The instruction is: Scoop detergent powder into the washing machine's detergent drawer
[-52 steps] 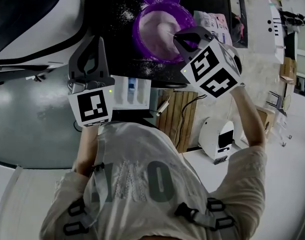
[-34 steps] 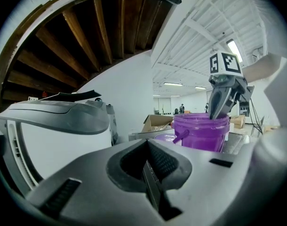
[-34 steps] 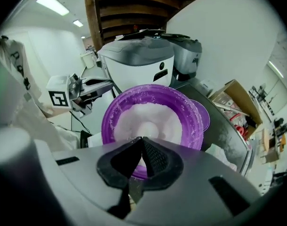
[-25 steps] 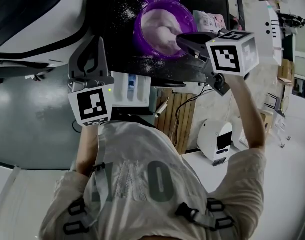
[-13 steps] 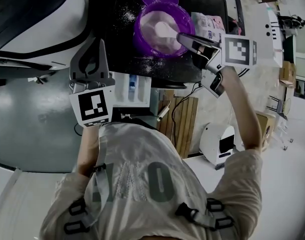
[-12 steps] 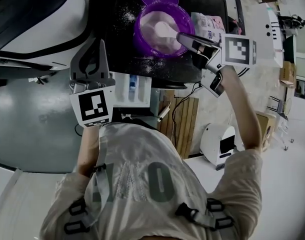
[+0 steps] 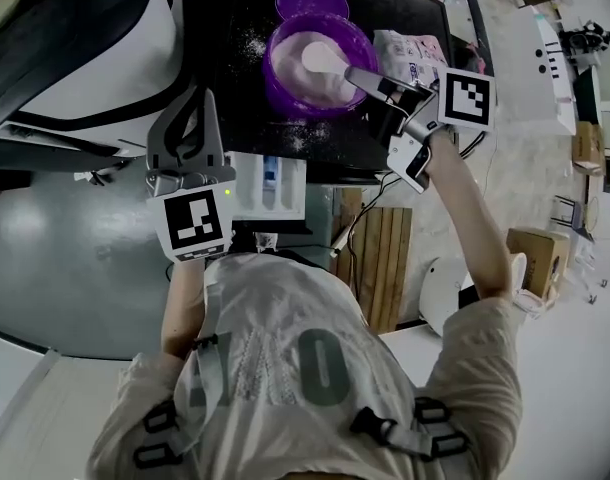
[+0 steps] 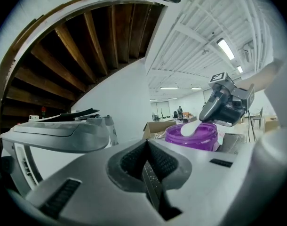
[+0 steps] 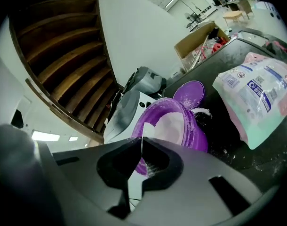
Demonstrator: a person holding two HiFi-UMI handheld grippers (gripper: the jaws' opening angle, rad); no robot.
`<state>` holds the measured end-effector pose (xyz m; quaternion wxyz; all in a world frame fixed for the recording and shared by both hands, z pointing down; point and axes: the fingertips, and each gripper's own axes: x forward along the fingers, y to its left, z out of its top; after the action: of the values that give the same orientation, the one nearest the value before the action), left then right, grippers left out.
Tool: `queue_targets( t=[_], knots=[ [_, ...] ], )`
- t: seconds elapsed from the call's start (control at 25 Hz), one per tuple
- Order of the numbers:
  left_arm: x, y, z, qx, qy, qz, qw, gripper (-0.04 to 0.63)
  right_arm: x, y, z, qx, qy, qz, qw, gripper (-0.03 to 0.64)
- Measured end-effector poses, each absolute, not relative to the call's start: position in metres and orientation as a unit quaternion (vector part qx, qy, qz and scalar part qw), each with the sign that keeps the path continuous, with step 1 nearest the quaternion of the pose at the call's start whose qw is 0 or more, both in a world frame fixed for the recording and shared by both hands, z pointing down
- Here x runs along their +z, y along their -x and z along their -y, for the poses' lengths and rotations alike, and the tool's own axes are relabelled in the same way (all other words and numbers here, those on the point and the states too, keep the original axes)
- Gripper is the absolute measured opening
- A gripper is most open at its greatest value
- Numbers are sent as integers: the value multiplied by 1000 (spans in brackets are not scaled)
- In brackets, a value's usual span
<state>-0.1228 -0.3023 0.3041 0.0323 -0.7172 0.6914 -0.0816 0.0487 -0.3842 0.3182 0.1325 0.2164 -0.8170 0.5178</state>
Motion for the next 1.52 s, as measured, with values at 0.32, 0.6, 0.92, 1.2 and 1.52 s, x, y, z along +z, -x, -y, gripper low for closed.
queue_targets(
  t=[0.32, 0.6, 0.92, 1.2, 1.52],
  knots=[
    [287, 102, 294, -80, 724, -683, 52, 21, 297, -59, 375, 582, -196, 789, 10, 12],
    [278, 85, 285, -70, 732, -675, 55, 21, 287, -69, 363, 610, -187, 765, -86, 12],
    [271, 60, 272, -64, 741, -667, 54, 21, 267, -84, 343, 610, -177, 755, -161, 12],
    [266, 35, 258, -60, 746, -661, 56, 21, 258, -105, 314, 626, -150, 726, -244, 12],
    [268, 11, 235, -45, 745, -664, 35, 21, 273, -136, 274, 596, -195, 720, -297, 12]
  ],
)
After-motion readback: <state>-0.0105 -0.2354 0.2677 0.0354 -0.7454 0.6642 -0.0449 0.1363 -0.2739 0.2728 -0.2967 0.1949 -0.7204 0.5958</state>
